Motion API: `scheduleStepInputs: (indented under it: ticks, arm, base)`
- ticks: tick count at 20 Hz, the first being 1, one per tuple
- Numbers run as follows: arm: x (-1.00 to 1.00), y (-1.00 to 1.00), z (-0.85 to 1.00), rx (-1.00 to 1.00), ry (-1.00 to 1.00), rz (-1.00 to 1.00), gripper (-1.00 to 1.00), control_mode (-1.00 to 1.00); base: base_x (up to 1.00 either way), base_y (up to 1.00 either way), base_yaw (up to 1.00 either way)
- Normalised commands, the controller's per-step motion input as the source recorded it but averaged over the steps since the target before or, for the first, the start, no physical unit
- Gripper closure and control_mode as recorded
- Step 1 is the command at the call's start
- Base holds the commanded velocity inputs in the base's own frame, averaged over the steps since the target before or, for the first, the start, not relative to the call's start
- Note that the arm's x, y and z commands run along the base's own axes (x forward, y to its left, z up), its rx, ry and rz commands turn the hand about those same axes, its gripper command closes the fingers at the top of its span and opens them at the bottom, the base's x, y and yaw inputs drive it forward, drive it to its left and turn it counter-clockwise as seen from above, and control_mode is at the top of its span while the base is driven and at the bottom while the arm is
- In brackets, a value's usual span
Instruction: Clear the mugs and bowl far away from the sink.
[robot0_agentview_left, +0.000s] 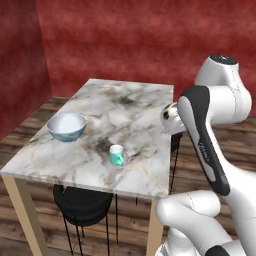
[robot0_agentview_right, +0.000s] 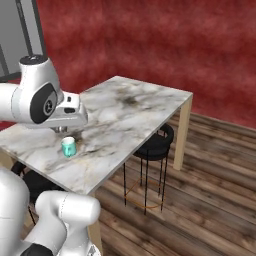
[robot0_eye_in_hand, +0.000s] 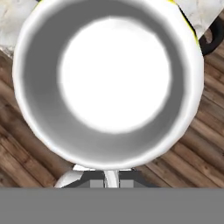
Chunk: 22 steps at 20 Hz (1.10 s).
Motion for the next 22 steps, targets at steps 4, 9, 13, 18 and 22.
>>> scheduleStepInputs:
  ticks: [4,9,13,18,22]
  arm:
    - [0.6,-0.1,-0.49,0.0,-0.01,0.03,1.0,-1.0]
    - [0.51,-0.13,-0.52,0.0,0.0,0.01,1.0,-1.0]
    - [0.54,-0.06,-0.55,0.0,0.0,0.02,1.0,-1.0]
    - [0.53,-0.01,-0.61,0.0,0.04,0.07,1.0,-1.0]
    - [0.47,0.0,-0.6,0.0,0.07,0.1,1.0,-1.0]
  base:
    - [0.0,0.0,0.0]
    - [0.0,0.0,0.0]
    - [0.0,0.0,0.0]
    - [0.0,0.0,0.0]
    - [0.0,0.0,0.0]
